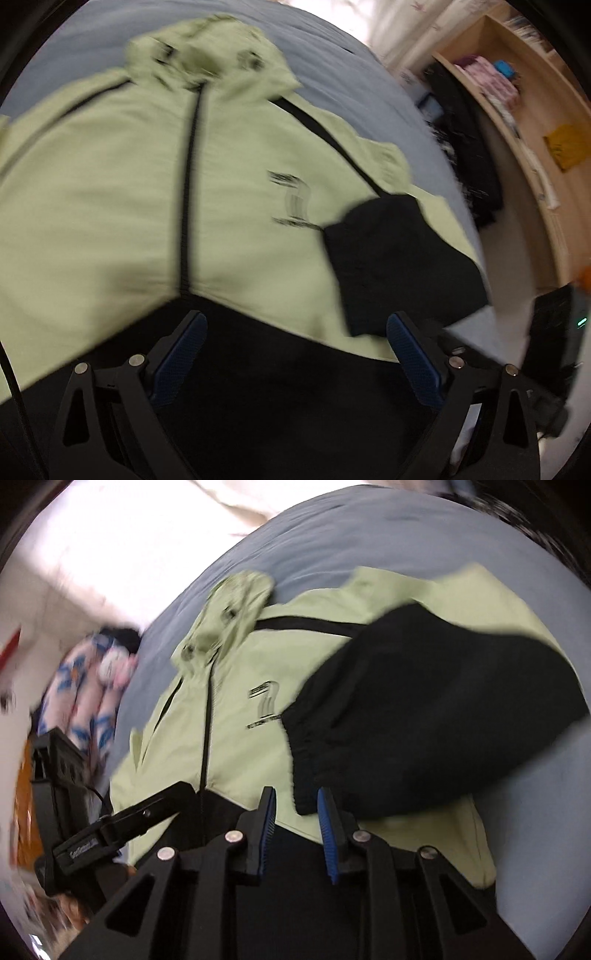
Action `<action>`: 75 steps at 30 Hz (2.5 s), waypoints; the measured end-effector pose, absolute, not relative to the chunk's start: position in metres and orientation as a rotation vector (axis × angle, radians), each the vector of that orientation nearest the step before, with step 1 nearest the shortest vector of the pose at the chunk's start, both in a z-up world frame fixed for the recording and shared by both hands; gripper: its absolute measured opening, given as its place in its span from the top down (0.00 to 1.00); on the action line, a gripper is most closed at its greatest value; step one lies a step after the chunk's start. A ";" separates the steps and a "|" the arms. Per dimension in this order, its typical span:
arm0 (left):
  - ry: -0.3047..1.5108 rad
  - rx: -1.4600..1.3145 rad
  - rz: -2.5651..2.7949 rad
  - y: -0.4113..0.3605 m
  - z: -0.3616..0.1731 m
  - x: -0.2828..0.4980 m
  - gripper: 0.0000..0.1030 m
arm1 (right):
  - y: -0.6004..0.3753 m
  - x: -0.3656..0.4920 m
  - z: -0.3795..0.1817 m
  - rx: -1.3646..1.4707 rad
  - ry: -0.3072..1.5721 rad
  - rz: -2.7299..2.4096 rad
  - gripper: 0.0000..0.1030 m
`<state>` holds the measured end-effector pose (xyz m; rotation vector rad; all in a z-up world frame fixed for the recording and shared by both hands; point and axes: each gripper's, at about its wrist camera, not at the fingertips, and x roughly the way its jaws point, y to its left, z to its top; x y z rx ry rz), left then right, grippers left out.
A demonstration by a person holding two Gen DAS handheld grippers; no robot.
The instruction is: Fold large clothes
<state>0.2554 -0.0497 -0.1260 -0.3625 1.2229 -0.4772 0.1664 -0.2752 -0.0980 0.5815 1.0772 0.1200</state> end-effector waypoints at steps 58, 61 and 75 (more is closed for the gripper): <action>1.108 -0.098 -0.424 -0.084 -0.059 0.323 0.65 | -0.325 0.101 -0.103 0.640 0.995 -0.045 0.61; 1.142 -0.109 -0.426 -0.094 -0.084 0.328 0.54 | -0.326 0.102 -0.107 0.644 0.999 -0.047 0.61; 1.246 -0.056 -0.348 -0.134 -0.169 0.354 0.31 | -0.328 0.109 -0.127 0.645 1.011 -0.036 0.61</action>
